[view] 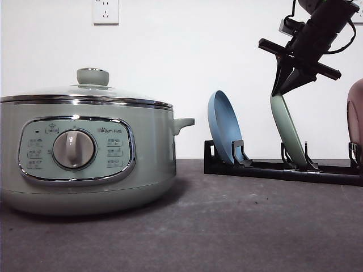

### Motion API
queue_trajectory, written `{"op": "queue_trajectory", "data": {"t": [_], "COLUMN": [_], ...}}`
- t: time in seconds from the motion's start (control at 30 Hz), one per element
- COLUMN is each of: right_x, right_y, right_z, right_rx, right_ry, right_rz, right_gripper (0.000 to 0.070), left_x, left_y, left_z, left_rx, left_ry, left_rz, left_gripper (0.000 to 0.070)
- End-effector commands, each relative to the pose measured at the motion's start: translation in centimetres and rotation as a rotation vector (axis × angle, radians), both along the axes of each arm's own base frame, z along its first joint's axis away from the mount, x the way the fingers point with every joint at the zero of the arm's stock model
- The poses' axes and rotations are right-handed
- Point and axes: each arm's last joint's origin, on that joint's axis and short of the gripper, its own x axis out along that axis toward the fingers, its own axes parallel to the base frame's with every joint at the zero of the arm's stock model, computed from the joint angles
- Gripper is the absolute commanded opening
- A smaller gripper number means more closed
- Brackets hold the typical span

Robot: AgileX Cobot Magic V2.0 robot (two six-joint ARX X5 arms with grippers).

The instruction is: Transfer potato from steamer to green plate

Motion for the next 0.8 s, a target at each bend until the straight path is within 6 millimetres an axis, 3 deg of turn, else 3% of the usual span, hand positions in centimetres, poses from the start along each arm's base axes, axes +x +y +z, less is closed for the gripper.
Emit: {"op": "queue_trajectory", "data": {"t": [0.0, 0.17, 0.37, 0.77], "right_x": [0.6, 0.2, -1.1, -6.2], "right_y": [0.1, 0.2, 0.2, 0.5], "right_z": [0.2, 1.3, 4.2, 10.1], "right_rx": [0.016, 0.045, 0.078, 0.126], "right_ry": [-0.023, -0.061, -0.162, -0.29], "right_rz": [0.005, 0.032, 0.053, 0.156], "right_gripper": [0.0009, 0.0009, 0.0008, 0.0007], "left_x": [-0.1, -0.1, -0.1, -0.1], "left_y": [0.0, 0.0, 0.0, 0.0], "left_z": [0.7, 0.7, 0.7, 0.7], "left_rx": [0.002, 0.002, 0.002, 0.002], "left_ry": [-0.033, -0.033, -0.034, -0.034], "left_rz": [-0.012, -0.012, -0.012, -0.012], "left_gripper": [0.0606, 0.0606, 0.0606, 0.0606]}}
